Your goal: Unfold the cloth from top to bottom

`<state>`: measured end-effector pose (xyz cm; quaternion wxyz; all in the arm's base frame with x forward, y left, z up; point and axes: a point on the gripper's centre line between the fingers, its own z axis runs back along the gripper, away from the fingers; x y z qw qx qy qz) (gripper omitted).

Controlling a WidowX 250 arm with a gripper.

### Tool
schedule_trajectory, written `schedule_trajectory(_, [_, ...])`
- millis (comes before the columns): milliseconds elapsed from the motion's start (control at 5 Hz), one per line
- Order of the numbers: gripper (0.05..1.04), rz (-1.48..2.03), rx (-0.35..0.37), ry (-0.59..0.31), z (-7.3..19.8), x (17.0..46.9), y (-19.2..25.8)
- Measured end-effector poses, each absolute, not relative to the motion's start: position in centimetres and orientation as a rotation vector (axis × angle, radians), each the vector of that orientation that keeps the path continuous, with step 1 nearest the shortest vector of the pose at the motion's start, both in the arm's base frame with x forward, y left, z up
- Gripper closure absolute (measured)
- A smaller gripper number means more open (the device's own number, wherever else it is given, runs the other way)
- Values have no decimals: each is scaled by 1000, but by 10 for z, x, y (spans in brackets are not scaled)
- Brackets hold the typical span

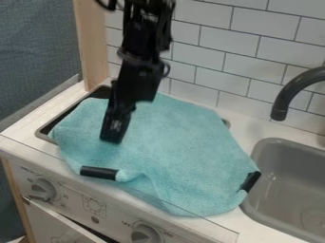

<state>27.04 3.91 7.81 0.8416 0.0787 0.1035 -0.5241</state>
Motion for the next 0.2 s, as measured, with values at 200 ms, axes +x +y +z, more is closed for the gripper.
schedule_trajectory(200, [85,-1105,168,216,80,271,40])
